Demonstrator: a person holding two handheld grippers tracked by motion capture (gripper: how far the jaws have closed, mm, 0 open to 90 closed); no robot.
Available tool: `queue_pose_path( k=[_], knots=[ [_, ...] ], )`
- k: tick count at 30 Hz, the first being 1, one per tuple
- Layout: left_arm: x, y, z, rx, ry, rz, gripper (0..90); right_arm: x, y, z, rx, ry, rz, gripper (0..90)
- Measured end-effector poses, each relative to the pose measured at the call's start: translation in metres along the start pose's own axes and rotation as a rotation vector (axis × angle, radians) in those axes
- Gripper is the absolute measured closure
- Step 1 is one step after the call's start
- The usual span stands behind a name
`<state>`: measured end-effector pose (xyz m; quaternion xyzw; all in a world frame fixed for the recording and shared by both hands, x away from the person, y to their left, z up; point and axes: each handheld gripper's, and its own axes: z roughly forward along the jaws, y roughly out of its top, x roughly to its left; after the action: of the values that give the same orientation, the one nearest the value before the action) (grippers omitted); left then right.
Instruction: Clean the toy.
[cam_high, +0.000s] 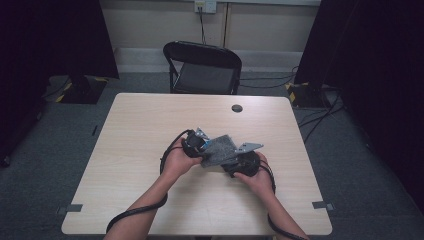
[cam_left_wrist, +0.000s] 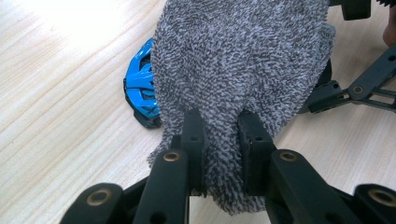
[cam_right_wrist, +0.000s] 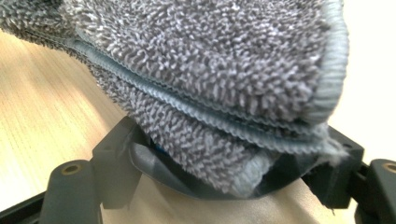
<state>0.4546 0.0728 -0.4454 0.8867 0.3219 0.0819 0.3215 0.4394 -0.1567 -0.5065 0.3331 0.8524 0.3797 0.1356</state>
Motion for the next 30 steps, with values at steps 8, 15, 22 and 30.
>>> queue_pose_path(
  k=[8, 15, 22, 30],
  knots=[
    [0.006, -0.002, -0.001, -0.001, 0.008, -0.015, 75.5, 0.0, 0.0, 0.0, 0.0, 0.0, 0.0, 23.8],
    [0.012, -0.002, -0.001, 0.001, 0.017, -0.034, 75.5, 0.0, 0.0, 0.0, 0.0, 0.0, 0.0, 23.8],
    [0.023, -0.005, -0.001, 0.003, 0.02, -0.069, 75.5, 0.0, 0.0, 0.0, 0.0, 0.0, 0.0, 23.8],
    [0.029, -0.005, -0.001, 0.008, 0.035, -0.082, 75.5, 0.0, 0.0, 0.0, 0.0, 0.0, -0.001, 23.8]
  ],
)
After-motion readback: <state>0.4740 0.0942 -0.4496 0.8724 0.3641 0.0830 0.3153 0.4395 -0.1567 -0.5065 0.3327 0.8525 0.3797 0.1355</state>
